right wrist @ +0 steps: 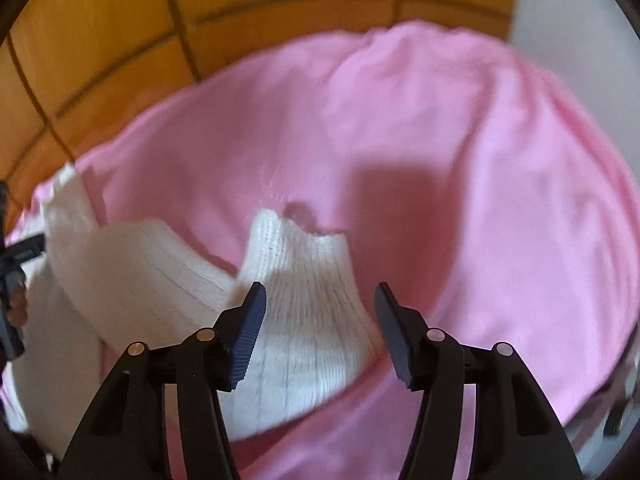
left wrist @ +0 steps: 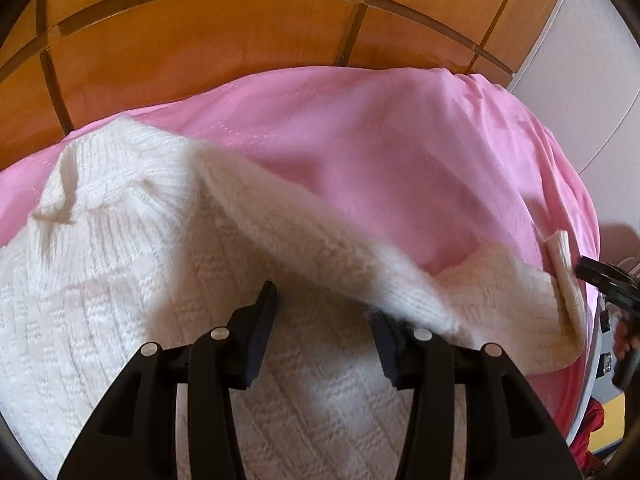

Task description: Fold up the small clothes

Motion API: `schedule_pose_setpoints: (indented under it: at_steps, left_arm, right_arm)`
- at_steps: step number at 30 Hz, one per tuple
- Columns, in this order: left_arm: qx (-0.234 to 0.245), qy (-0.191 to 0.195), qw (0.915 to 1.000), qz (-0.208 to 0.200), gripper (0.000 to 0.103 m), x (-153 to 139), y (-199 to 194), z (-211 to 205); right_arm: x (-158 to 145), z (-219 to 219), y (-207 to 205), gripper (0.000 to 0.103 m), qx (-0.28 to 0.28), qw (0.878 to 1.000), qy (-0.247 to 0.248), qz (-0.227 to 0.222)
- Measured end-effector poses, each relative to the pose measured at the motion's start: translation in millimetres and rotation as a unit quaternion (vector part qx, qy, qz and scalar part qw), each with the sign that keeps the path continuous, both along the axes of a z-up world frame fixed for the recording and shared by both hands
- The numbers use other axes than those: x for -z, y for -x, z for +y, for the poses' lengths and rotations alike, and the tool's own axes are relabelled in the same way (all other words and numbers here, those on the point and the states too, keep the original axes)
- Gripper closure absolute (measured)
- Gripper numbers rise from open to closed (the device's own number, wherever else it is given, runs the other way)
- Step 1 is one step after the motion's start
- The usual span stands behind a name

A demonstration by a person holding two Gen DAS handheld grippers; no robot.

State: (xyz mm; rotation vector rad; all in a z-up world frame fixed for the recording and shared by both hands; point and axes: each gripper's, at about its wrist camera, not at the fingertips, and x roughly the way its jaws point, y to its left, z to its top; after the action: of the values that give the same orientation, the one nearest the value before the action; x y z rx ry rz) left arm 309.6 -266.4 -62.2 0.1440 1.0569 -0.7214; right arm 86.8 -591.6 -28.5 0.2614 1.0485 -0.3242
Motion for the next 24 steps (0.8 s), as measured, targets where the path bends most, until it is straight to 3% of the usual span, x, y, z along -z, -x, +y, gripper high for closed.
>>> schedule_pose_setpoints:
  at_steps: [1,3,5,6,7,11,14,17,20,24]
  left_arm:
    - [0.003,0.0,1.0,-0.001,0.058,-1.0,1.5,0.4]
    - [0.009,-0.003,0.9999,-0.005,0.058,-2.1,3.6,1.6]
    - [0.012,-0.003,0.9999,-0.004,0.058,-3.3,3.3,0.5]
    - [0.014,0.0,0.9999,-0.003,0.058,-4.2,3.0,0.5]
    - [0.017,0.001,0.9998,-0.005,0.058,-5.4,2.2,-1.1]
    - [0.022,0.01,0.9997,-0.003,0.058,-6.5,-1.8,-6.2]
    - [0.023,0.016,0.9996,-0.003,0.058,-6.5,-8.2,-11.2]
    - [0.011,0.018,0.9998,0.003,0.058,-3.8,-20.0,-18.6]
    - [-0.015,0.017,0.9997,0.005,0.058,-2.4,-39.4,-32.0]
    - [-0.058,-0.005,0.9983,-0.006,0.059,-1.4,-63.0,-41.7]
  right_arm:
    - [8.3,-6.9,-7.7,0.047,-0.001,1.0,0.007,0.018]
    - [27.8,-17.7,-22.2,0.046,-0.019,0.998,-0.036,0.049]
    - [30.4,-21.5,-28.9,0.05,-0.017,0.997,-0.046,0.059]
    - [25.0,-16.0,-31.8,0.079,-0.035,0.997,-0.048,0.058]
    - [18.6,-9.7,-33.6,0.097,-0.048,0.996,-0.043,0.056]
    - [-30.3,12.5,-27.5,0.098,-0.074,0.997,0.004,0.007]
    - [-81.9,-11.2,-9.9,0.098,-0.006,0.997,0.014,-0.081]
    - [-106.2,-73.5,18.4,0.098,0.151,0.977,0.004,-0.15]
    - [-85.4,-127.0,26.7,0.098,0.266,0.951,-0.018,-0.158]
    - [-31.4,-165.0,25.6,0.098,0.356,0.926,-0.037,-0.123]
